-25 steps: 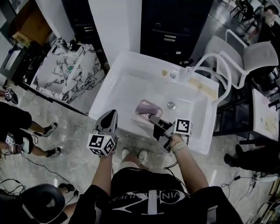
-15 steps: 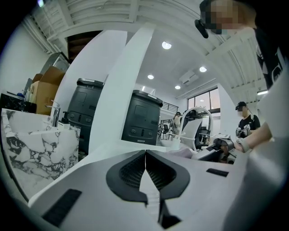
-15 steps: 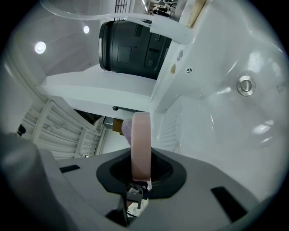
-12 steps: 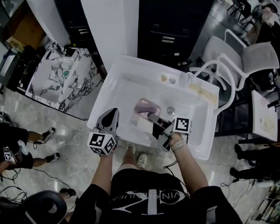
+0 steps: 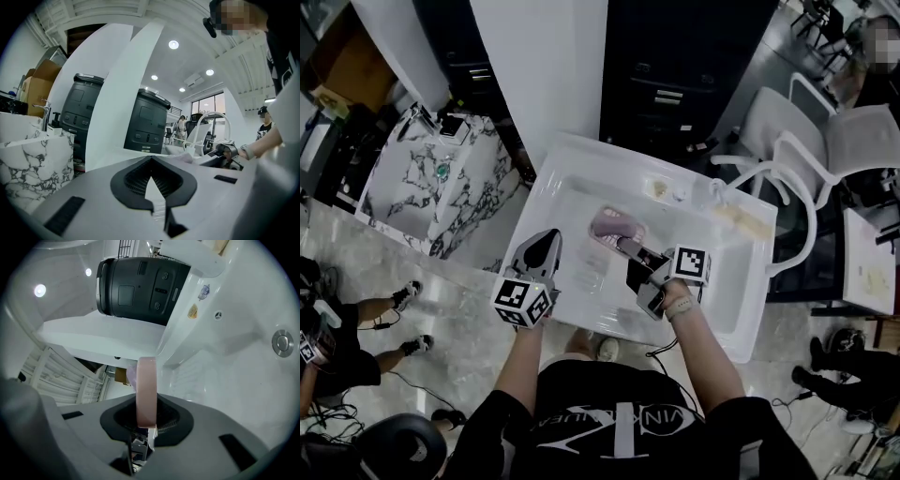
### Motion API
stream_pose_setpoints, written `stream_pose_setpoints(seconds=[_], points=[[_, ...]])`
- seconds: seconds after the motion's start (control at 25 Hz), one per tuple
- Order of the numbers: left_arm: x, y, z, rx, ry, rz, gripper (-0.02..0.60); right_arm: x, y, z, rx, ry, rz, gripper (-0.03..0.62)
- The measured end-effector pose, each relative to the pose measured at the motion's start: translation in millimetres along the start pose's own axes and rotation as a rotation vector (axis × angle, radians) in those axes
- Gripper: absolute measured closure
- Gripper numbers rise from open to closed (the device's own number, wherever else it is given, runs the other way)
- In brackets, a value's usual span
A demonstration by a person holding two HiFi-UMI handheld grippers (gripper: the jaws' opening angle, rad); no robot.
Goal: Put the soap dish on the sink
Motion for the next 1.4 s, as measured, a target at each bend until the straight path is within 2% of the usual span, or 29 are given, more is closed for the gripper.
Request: stream_pose_setpoints(seconds=[0.12,0.28,0.44,0.68,1.08,1.4], points=[[-9,-12,-3,-0.007,0.002,0.013,0.567,-2,-12,-13,-0.001,0.024,-0.003,0.530],[-18,-28,-6,-0.018,0.012,0.032,0.566,-3,-21,-26,0.006,-0.005,0.065,0.530],[-28,-45,-9,-0.037,0.021,0.044,0.567,4,-36,-41,0.001,-0.034,0.035,0.530],[-38,-68,-8,-0.087,0.042,0.067,0.567,2,-57,-64,0.000,0.000,0.027,0.530],[-51,-103,4,-0.140,0.059,0.110,0.568,8,-89,-87,-0.015,-0.016,0.062,0.530],[-52,-129,16,-0.227,0.072,0.136,0.568,27,-109,-106,-0.015,-0.054,0.054,0.530]])
Point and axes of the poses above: the fingertips, and each gripper's own axes: y backward along the fingers, x to its right, z out of its underside, the point moved 5 cm from there along y, backward along the fingers, and after that the axes turned 6 degrees about -x, right-handed, at the moved point
